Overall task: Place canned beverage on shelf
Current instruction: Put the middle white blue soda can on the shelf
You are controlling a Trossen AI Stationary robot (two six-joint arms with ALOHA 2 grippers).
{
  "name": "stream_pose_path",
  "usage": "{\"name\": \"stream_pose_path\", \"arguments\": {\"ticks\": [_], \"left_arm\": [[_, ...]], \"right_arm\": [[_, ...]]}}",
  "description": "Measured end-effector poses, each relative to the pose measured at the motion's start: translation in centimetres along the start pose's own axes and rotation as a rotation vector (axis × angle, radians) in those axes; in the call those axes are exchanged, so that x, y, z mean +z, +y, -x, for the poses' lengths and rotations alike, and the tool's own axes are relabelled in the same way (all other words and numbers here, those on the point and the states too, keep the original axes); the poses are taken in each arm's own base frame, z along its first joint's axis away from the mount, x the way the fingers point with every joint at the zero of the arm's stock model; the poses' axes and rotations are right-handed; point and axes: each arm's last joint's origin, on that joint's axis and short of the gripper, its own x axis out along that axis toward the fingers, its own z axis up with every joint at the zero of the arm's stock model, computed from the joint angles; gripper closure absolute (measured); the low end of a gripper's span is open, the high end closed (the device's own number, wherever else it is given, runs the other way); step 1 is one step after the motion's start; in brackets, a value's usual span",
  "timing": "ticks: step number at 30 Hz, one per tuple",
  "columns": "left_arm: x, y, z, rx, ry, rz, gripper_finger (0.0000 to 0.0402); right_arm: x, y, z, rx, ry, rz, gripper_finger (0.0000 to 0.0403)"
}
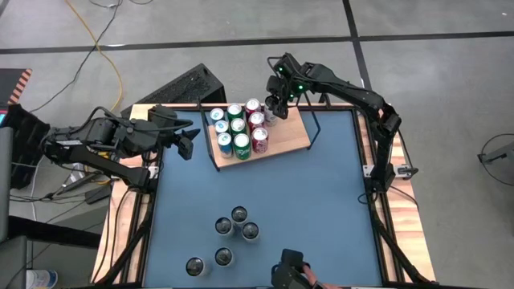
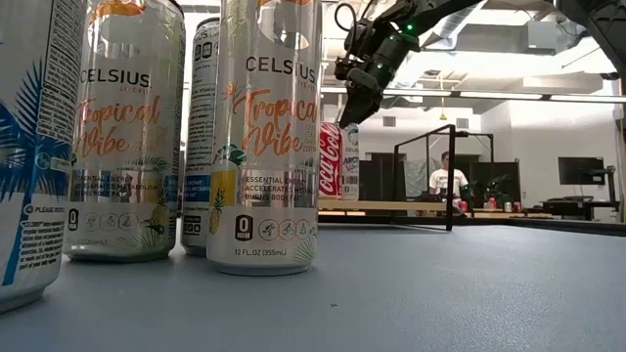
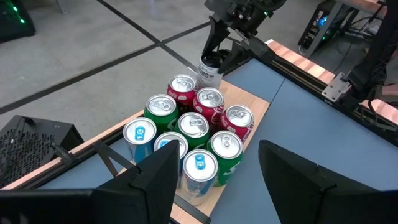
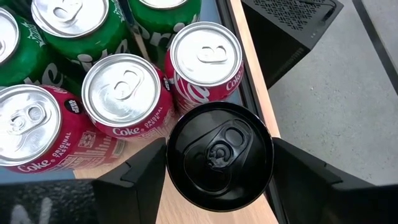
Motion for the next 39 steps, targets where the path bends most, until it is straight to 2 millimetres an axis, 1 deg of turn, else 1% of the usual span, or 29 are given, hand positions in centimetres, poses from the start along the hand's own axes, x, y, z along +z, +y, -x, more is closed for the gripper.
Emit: {"name": "stream_pose_path", "arguments": {"ticks": [39], "left_arm": [[-0.04, 0.05, 0.00, 0.009, 0.001, -0.008, 0.0196]], "right_arm": [[0.04, -0.10, 0.04, 0.001, -0.008, 0.042, 0.0141]]}}
